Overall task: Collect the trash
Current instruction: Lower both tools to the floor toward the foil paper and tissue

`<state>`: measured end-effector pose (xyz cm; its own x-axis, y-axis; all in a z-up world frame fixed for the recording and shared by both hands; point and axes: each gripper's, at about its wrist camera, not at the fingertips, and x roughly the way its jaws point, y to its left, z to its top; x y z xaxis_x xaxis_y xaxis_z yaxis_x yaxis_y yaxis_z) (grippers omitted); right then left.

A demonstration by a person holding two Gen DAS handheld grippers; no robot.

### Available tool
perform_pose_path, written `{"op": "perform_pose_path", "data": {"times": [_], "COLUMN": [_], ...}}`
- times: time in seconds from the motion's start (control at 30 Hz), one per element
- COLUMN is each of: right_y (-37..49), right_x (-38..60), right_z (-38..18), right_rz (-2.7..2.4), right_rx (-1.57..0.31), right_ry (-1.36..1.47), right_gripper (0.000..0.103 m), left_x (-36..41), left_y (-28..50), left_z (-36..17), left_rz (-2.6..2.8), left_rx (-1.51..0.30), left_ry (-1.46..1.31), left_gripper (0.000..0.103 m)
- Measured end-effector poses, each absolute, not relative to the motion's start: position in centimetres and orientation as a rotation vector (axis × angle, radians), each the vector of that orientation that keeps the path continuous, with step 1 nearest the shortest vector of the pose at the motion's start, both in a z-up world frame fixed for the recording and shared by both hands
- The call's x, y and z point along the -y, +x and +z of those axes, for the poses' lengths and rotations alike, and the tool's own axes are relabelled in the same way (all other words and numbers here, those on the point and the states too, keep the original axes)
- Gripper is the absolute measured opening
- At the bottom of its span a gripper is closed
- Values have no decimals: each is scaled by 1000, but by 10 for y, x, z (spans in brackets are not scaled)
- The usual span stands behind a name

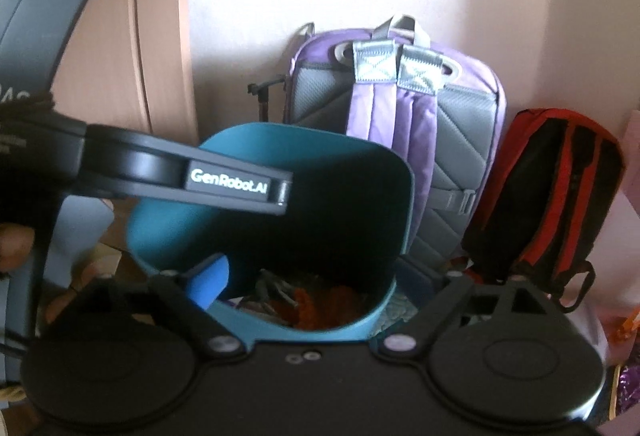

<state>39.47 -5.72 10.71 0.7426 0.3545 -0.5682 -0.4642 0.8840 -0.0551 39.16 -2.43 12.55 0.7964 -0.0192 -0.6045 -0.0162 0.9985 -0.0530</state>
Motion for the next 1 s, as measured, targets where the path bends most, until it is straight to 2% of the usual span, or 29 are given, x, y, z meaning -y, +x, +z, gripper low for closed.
{"op": "perform_pose_path", "data": {"times": [0.3, 0.43, 0.57, 0.8, 1.0], "right_y": [336, 308, 283, 248, 237], "right_x": [80, 90, 100, 123, 145], "right_z": [132, 137, 135, 110, 47], "right_rz": [439, 441, 442, 469, 471], "right_rx": [-535, -526, -524, -568, -670], "right_ry": [-196, -202, -211, -196, -134], "right_gripper": [98, 99, 101, 103, 103], "left_x": [33, 35, 37, 39, 41], "left_y": [323, 294, 268, 223, 208], "left_z": [145, 146, 138, 100, 34], "left_rz": [-18, -37, -79, -123, -118], "left_rx": [-627, -627, -640, -676, -792], "left_ry": [-52, -65, -41, -6, -29], "left_gripper": [90, 98, 98, 99, 99]}}
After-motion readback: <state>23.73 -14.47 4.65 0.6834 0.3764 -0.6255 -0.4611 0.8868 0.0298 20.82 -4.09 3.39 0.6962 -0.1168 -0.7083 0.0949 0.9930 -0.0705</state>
